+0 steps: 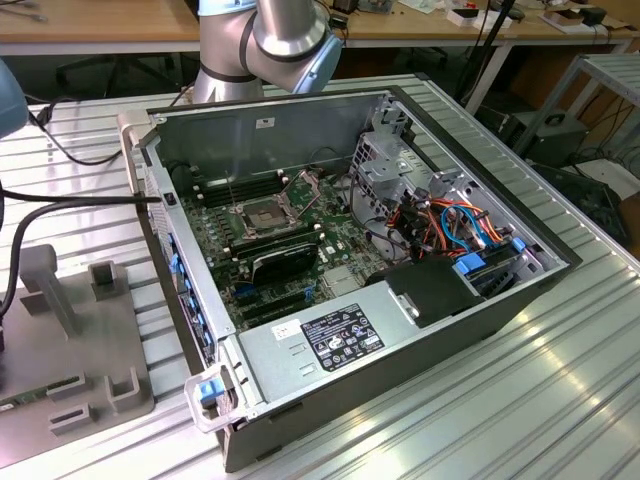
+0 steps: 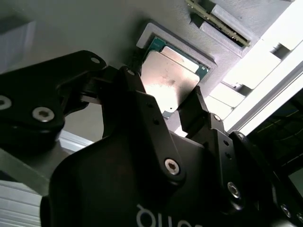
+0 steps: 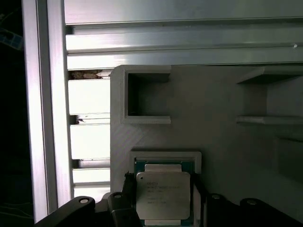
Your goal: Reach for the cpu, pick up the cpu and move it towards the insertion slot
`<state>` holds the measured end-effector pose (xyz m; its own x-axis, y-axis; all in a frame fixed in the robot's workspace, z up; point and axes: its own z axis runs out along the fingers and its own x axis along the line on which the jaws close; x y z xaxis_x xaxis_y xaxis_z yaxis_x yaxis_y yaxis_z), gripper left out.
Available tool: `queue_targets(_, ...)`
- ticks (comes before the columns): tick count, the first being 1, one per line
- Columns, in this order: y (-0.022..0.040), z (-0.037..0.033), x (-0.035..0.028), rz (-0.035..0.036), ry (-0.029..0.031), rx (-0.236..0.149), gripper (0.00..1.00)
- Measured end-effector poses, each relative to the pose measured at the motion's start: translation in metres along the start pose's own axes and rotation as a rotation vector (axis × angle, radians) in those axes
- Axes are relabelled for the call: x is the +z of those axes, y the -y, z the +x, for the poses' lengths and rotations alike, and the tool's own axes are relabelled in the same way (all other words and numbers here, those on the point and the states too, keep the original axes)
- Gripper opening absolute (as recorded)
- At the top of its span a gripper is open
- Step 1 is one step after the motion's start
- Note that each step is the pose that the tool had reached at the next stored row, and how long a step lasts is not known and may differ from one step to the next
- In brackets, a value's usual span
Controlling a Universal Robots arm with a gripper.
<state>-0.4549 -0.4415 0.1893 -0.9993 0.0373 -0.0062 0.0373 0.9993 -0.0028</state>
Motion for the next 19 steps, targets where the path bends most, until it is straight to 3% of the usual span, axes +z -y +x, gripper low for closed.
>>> queue_targets(6, 0.0000, 0.0000, -0.0079, 0.0000, 0.0001, 0.000, 0.55)
queue_targets(14, 0.0000, 0.0000, -0.0097, 0.0002, -0.0002, 0.000, 0.55)
queue_targets(15, 0.0000, -0.0001, -0.0146, 0.0000, 0.0001, 0.000, 0.55)
queue_targets(19, 0.0001, -0.0001, -0.0207, 0.0001, -0.0001, 0.000, 0.55)
